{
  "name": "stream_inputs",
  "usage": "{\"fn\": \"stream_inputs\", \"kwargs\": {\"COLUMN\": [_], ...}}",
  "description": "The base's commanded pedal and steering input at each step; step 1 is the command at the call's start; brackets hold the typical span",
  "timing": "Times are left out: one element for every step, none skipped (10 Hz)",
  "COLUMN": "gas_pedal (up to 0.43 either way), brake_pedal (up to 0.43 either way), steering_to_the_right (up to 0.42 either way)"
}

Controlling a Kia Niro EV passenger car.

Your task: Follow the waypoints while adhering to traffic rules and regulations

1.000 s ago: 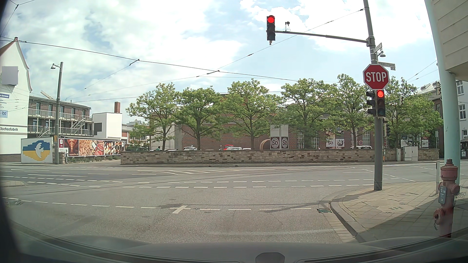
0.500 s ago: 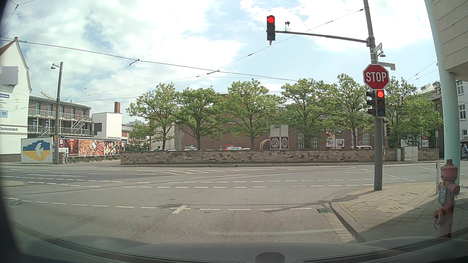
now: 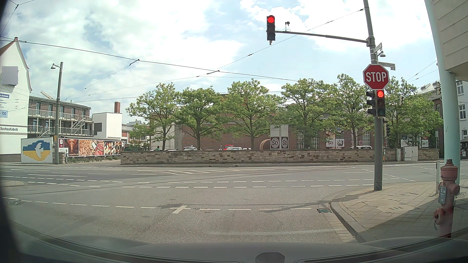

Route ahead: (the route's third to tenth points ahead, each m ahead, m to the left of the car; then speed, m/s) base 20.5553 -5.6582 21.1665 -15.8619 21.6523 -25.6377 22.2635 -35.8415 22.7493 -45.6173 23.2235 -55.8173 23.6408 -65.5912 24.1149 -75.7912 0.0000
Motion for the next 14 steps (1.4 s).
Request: {"fn": "stream_inputs", "kwargs": {"gas_pedal": [0.000, 0.000, 0.000, 0.000, 0.000, 0.000, 0.000, 0.000, 0.000, 0.000, 0.000, 0.000, 0.000, 0.000], "brake_pedal": [0.323, 0.323, 0.323, 0.323, 0.323, 0.323, 0.323, 0.323, 0.323, 0.323, 0.323, 0.323, 0.323, 0.323], "steering_to_the_right": [0.036, 0.036, 0.036, 0.035, 0.036, 0.035, 0.036, 0.036, 0.035, 0.035, 0.036, 0.035, 0.036, 0.035]}}
